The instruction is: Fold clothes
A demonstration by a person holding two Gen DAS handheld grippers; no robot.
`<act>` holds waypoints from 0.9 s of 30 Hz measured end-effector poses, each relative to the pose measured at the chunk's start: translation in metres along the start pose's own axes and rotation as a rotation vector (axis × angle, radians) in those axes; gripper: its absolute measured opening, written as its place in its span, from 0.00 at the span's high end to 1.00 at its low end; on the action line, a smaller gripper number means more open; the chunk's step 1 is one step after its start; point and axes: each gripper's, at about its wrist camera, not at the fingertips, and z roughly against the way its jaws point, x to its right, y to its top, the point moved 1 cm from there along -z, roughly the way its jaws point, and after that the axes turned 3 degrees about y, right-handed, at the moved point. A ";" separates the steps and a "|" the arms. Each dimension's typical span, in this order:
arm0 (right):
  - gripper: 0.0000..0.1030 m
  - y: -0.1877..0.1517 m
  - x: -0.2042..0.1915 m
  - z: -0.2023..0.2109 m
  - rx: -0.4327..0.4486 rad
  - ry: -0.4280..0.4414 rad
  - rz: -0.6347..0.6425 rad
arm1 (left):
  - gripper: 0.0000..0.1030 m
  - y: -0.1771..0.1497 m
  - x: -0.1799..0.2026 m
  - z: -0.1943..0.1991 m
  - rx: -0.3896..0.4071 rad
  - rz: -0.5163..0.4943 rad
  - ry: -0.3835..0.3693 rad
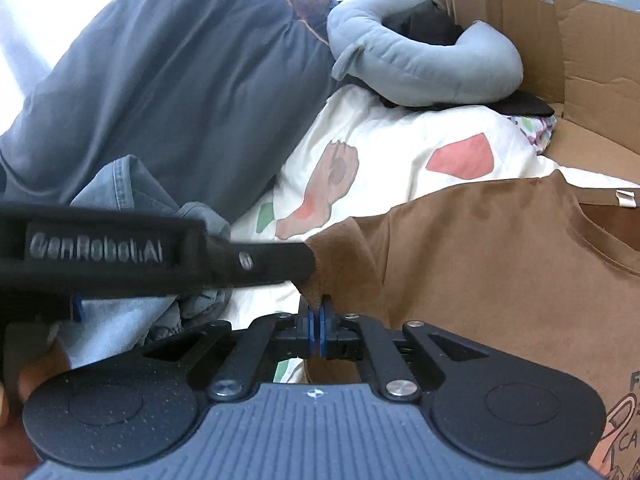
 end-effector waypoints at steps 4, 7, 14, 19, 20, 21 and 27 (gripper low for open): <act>1.00 0.001 0.002 0.001 -0.005 0.003 0.002 | 0.68 0.016 -0.005 -0.011 -0.009 0.000 0.031; 1.00 0.001 0.002 0.003 -0.003 0.012 0.009 | 0.56 0.027 -0.007 -0.023 -0.006 -0.037 0.055; 1.00 -0.001 0.002 0.009 -0.004 0.021 0.023 | 0.46 0.045 -0.023 -0.076 -0.067 -0.025 0.082; 1.00 -0.001 0.000 0.015 -0.003 0.028 0.042 | 0.48 0.049 -0.027 -0.111 -0.114 -0.004 0.081; 1.00 -0.001 0.000 0.016 -0.003 0.026 0.043 | 0.49 0.050 -0.027 -0.118 -0.125 -0.004 0.081; 1.00 -0.001 0.001 0.017 -0.003 0.024 0.044 | 0.49 0.050 -0.027 -0.125 -0.142 -0.005 0.081; 1.00 0.000 0.007 0.022 -0.002 0.012 0.052 | 0.60 0.053 -0.032 -0.153 -0.198 0.042 0.091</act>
